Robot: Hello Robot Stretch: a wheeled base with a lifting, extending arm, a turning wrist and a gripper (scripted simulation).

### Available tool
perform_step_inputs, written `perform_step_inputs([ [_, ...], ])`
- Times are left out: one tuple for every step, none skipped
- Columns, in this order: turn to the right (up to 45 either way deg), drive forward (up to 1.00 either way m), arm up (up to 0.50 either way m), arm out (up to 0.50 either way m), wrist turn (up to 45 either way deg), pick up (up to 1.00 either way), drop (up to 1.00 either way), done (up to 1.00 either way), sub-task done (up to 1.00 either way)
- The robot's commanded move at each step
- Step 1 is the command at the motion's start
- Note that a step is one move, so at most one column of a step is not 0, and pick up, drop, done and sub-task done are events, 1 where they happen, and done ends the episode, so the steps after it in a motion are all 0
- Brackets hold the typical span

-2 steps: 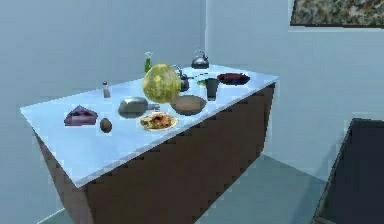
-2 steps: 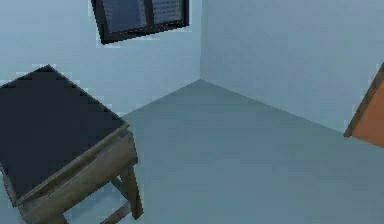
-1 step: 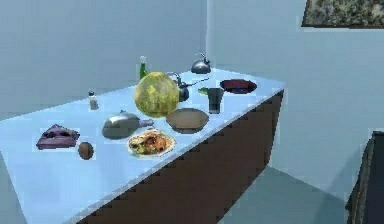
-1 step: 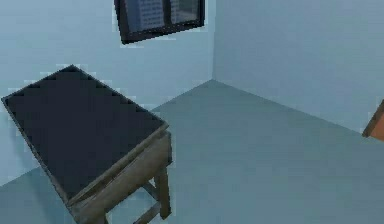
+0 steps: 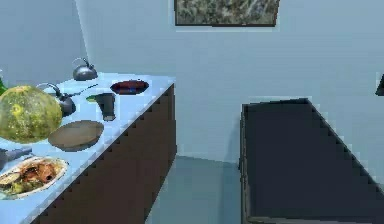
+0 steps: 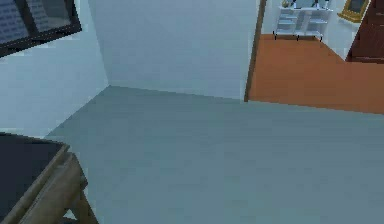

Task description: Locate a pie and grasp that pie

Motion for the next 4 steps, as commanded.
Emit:
perform_step_inputs([
  [0.0, 0.15, 0.00, 0.00, 0.0, 0.00, 0.00, 0.00, 0.00],
  [-45.0, 0.00, 0.00, 0.00, 0.0, 0.00, 0.00, 0.00, 0.00],
  [-45.0, 0.00, 0.00, 0.00, 0.0, 0.00, 0.00, 0.00, 0.00],
  [-33.0, 0.00, 0.00, 0.00, 0.0, 0.00, 0.00, 0.00, 0.00],
])
